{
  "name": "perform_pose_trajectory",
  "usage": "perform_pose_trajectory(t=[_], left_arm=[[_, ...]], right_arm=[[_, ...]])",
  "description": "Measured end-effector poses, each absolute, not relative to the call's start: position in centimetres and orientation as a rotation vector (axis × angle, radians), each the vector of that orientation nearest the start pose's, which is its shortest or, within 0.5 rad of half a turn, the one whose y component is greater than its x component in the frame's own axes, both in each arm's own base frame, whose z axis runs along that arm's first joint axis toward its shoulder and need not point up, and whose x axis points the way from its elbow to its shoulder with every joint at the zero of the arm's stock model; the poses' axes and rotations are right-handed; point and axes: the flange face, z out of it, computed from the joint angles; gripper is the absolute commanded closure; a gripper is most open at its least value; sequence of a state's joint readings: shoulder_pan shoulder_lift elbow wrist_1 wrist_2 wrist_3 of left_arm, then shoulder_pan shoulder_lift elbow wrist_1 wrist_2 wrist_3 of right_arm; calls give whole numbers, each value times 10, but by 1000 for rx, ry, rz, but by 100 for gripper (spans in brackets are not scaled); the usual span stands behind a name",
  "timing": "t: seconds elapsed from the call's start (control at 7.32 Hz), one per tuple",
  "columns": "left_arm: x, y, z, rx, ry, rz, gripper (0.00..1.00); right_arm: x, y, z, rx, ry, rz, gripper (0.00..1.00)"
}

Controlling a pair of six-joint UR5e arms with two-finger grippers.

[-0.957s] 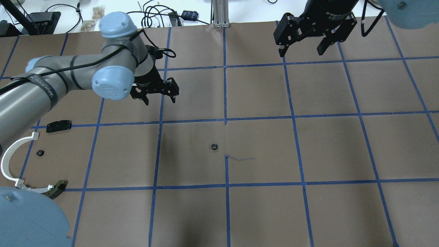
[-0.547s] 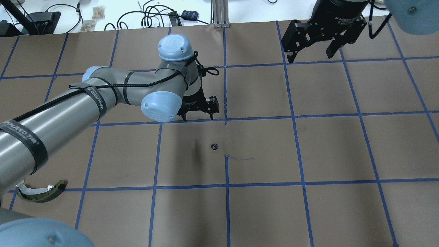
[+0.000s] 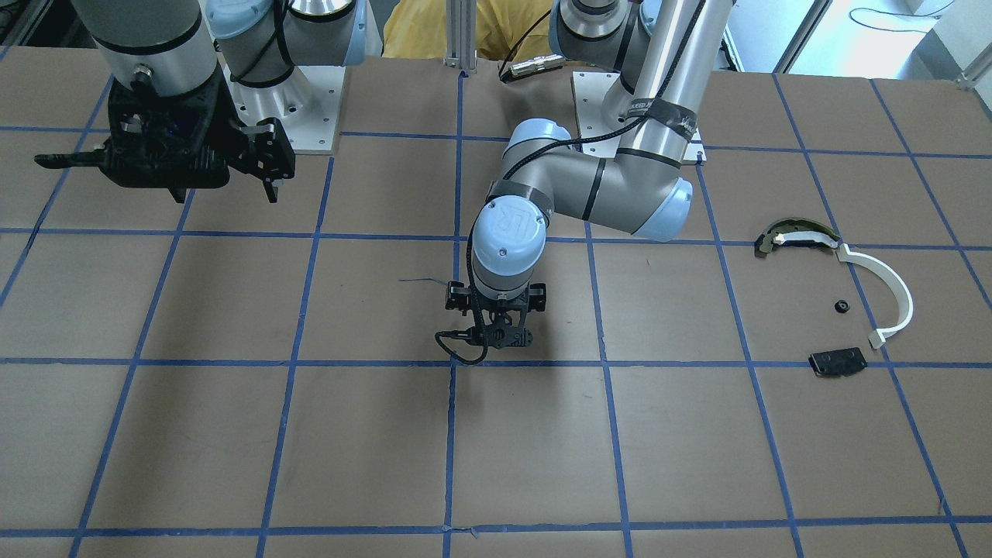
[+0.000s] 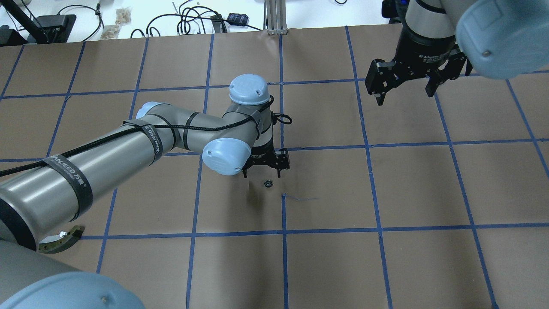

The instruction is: Place bearing gear from tray to pile

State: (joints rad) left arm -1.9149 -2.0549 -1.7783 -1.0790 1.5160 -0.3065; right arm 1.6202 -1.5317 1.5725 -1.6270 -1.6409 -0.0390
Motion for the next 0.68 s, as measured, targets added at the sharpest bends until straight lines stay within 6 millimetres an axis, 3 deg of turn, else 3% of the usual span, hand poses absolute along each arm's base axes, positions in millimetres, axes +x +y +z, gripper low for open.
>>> perform_pose_trajectory(t=[0.14,0.27,0.41,0.55,0.68], left_arm=[[-329,-494,166,61,3105,336,22],[-331,-492,164,69,3099,346,45],[-332,-491,163,73,3093,355,84],[-331,-491,164,72,3090,362,100],[-331,-490,166,71,3088,371,100]], right_arm=[[150,-508,467,-129,3179,-116,0],[149,-510,466,-122,3164,-172,0],[147,-512,467,-114,3154,-201,0],[144,-513,468,-103,3149,-212,0],[136,-515,468,-88,3150,-215,0]])
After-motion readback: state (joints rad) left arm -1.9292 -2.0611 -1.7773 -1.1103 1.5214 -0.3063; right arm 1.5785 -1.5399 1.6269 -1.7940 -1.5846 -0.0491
